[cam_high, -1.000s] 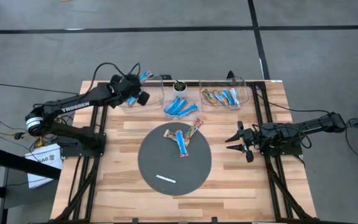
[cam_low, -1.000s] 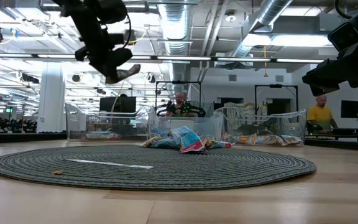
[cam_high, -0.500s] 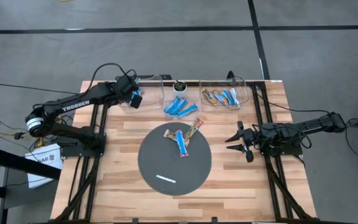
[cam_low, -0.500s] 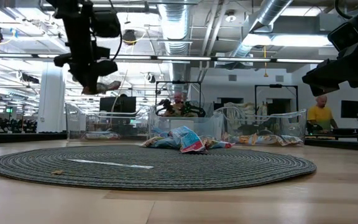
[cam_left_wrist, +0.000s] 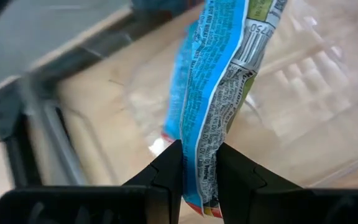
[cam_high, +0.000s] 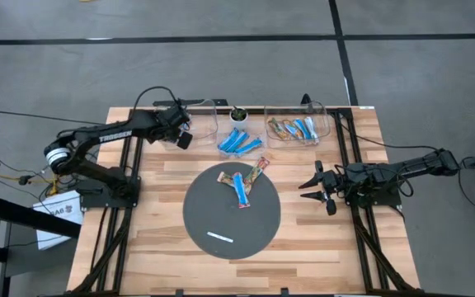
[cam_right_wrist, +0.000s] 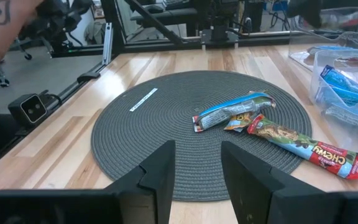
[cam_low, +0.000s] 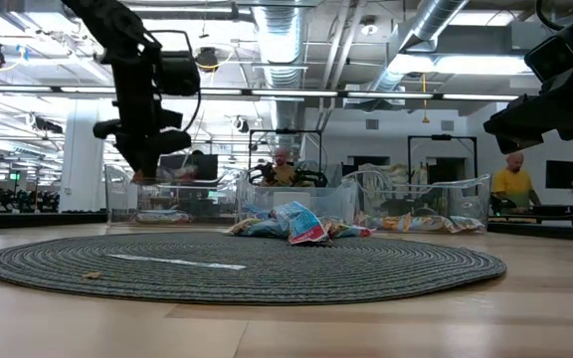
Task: Pick and place Granola Bars by type
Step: Put the red granola bar into the left transparent bin
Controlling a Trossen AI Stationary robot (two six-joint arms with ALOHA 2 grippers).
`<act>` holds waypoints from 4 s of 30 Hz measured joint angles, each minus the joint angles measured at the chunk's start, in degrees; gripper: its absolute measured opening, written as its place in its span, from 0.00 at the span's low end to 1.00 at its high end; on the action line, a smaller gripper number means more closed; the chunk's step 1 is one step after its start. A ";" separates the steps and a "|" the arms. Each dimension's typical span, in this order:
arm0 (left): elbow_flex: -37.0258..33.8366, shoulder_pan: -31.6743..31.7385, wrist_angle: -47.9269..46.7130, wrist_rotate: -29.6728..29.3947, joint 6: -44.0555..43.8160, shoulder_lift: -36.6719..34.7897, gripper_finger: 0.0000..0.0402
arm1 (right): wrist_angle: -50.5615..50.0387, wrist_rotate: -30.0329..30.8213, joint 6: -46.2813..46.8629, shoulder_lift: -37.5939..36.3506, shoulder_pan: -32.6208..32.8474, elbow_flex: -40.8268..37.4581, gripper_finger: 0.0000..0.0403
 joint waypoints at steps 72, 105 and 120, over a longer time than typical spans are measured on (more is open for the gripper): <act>0.04 -32.92 22.20 32.89 39.40 -12.51 0.35 | 0.01 0.01 0.00 0.00 0.01 0.00 0.31; 0.92 -47.26 40.84 3.77 -32.24 15.01 0.35 | 0.01 0.00 0.00 0.00 0.02 0.00 0.31; 16.34 -47.48 29.86 -1.54 -45.81 27.21 0.37 | 0.20 0.02 0.00 -0.01 0.02 0.00 0.31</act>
